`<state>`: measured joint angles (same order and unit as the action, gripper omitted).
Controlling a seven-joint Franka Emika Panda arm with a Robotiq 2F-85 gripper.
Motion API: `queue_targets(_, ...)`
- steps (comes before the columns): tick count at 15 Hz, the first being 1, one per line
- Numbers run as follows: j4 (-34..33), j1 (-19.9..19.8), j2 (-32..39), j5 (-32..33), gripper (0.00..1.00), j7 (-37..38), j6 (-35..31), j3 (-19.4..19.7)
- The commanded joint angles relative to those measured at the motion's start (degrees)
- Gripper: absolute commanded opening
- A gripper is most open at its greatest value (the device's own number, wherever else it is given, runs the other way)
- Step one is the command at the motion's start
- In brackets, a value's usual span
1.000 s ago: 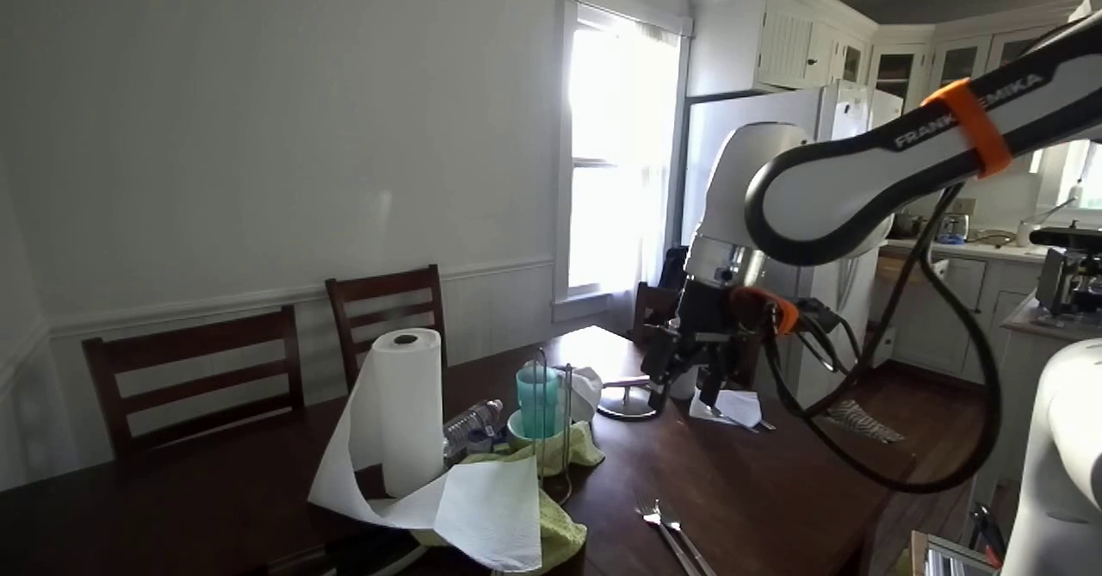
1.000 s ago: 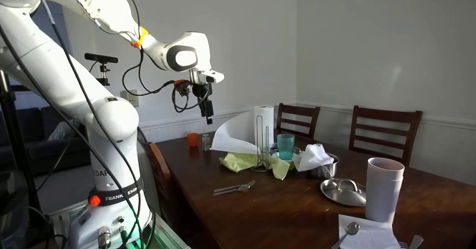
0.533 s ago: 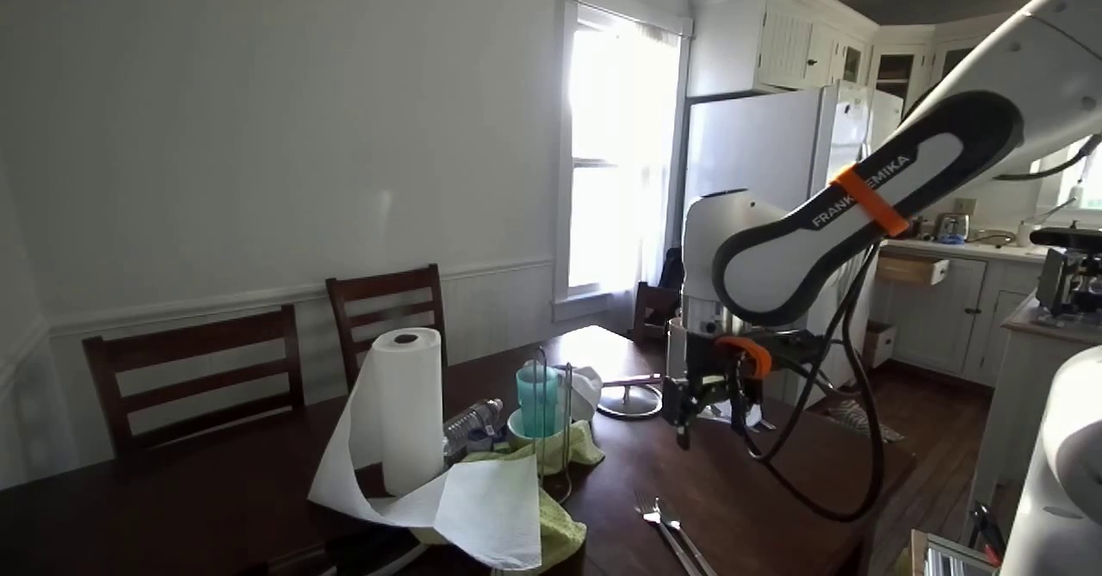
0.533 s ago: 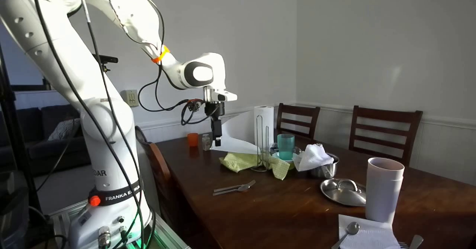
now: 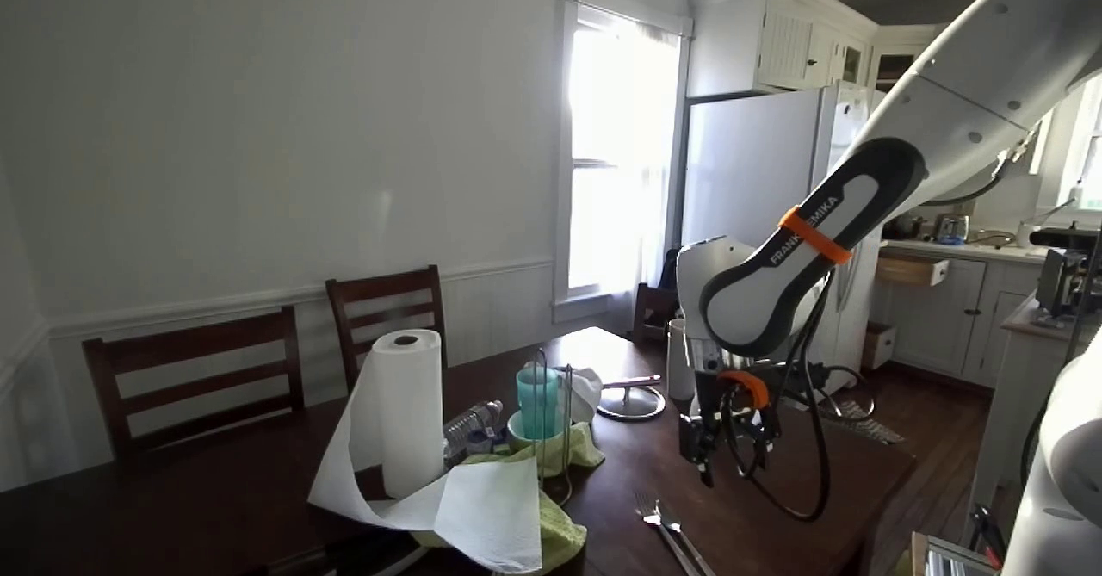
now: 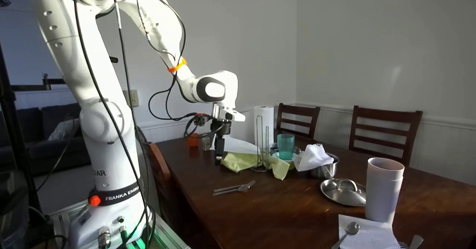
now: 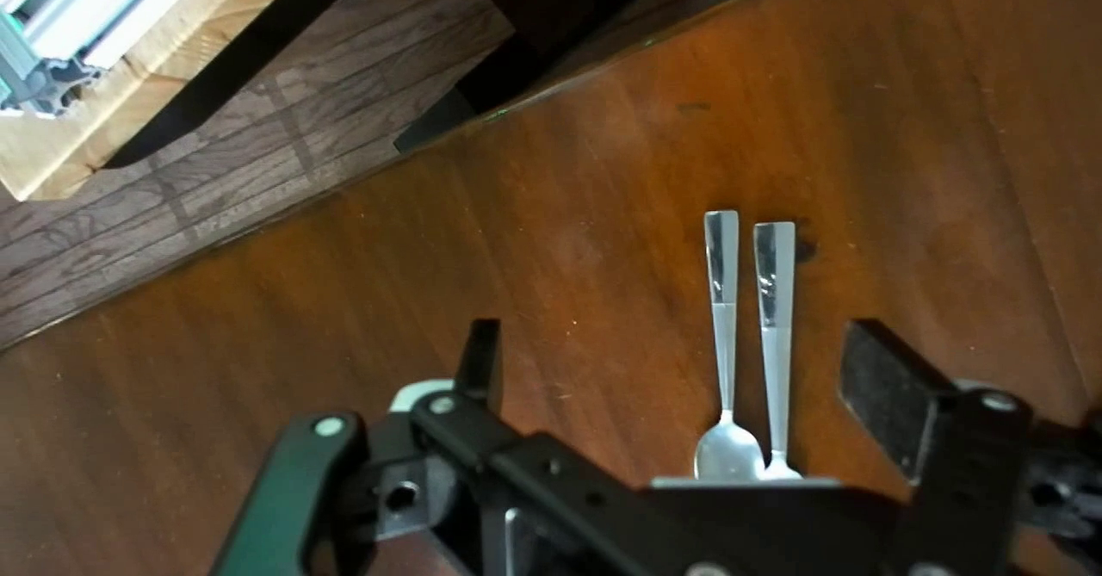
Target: Pick up the silver spoon and put it on the white kitchen paper on the right
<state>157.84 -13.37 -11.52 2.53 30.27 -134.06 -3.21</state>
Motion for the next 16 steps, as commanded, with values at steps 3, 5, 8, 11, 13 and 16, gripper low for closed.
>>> queue_targets(3,-1.4,1.8,8.5,-3.0,1.00,-4.2,-6.0,5.2)
queue_targets(5,-1.5,2.3,10.9,-5.1,1.00,-6.4,-8.0,6.6)
queue_targets(8,-3.0,3.3,14.2,-11.2,1.00,-7.5,-6.4,7.5)
queue_targets(11,-1.7,3.9,13.4,-9.2,1.00,-6.7,-7.8,8.2)
queue_targets(13,-2.3,4.1,14.1,-9.5,1.00,-6.8,-7.6,8.2)
queue_targets(16,-2.4,4.1,14.1,-9.5,1.00,-6.8,-7.5,8.3)
